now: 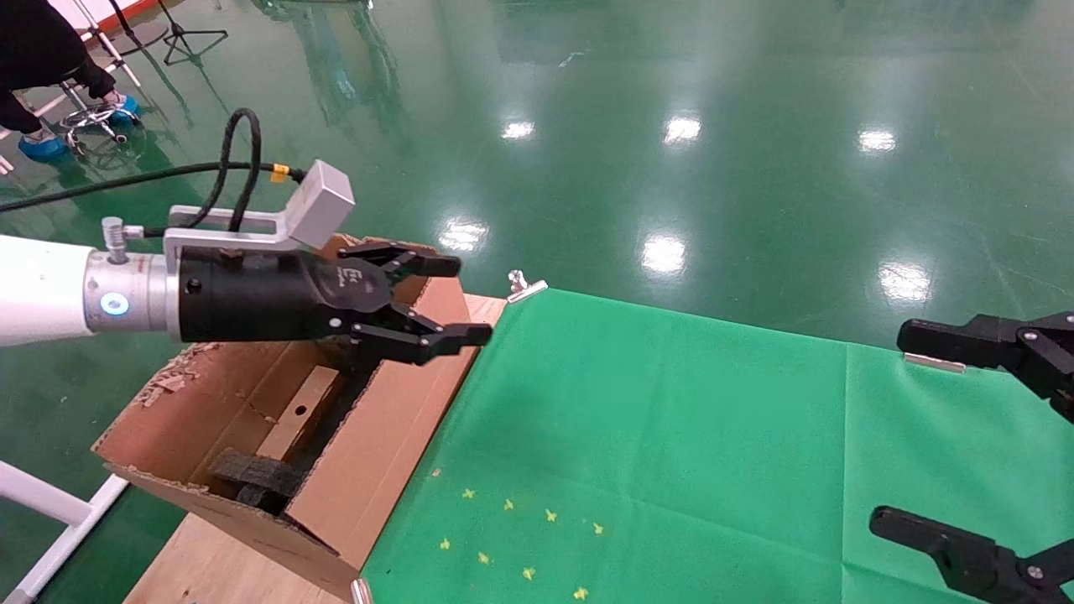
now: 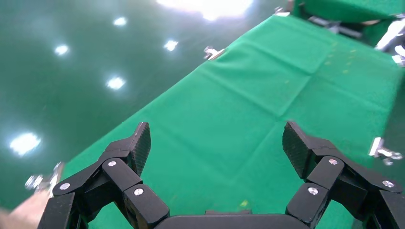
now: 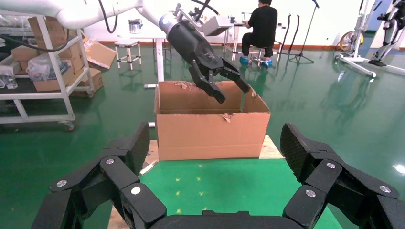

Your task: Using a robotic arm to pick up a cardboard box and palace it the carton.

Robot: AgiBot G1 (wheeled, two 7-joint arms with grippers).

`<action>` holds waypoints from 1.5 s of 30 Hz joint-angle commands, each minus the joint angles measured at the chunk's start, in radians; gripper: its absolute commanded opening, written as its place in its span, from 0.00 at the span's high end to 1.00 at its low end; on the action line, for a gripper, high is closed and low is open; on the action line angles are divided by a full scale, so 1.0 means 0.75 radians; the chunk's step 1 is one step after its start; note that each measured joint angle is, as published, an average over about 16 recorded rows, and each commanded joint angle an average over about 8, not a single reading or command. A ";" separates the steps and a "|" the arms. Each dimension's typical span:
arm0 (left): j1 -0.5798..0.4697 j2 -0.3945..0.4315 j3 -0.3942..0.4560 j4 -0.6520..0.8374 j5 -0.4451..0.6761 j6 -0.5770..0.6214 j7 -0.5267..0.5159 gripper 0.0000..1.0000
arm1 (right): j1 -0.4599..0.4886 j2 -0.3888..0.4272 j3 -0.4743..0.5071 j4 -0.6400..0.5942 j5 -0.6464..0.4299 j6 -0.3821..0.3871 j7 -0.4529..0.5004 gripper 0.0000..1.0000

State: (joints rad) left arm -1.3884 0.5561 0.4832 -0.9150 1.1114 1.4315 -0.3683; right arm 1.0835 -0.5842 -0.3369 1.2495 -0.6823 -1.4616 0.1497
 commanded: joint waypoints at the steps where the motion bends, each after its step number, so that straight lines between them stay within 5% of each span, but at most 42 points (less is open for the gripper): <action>1: 0.029 0.005 -0.019 -0.034 -0.035 0.006 0.017 0.00 | 0.000 0.000 0.000 0.000 0.000 0.000 0.000 0.00; 30: 0.417 0.073 -0.270 -0.491 -0.506 0.085 0.238 0.00 | 0.000 0.000 0.000 0.000 0.000 0.000 0.000 0.00; 45: 0.429 0.076 -0.279 -0.504 -0.523 0.089 0.244 0.00 | 0.000 0.000 0.000 0.000 0.000 0.001 0.000 0.00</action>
State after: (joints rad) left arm -1.0660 0.6129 0.2739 -1.2934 0.7186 1.4982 -0.1853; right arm 1.0832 -0.5839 -0.3370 1.2492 -0.6819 -1.4611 0.1496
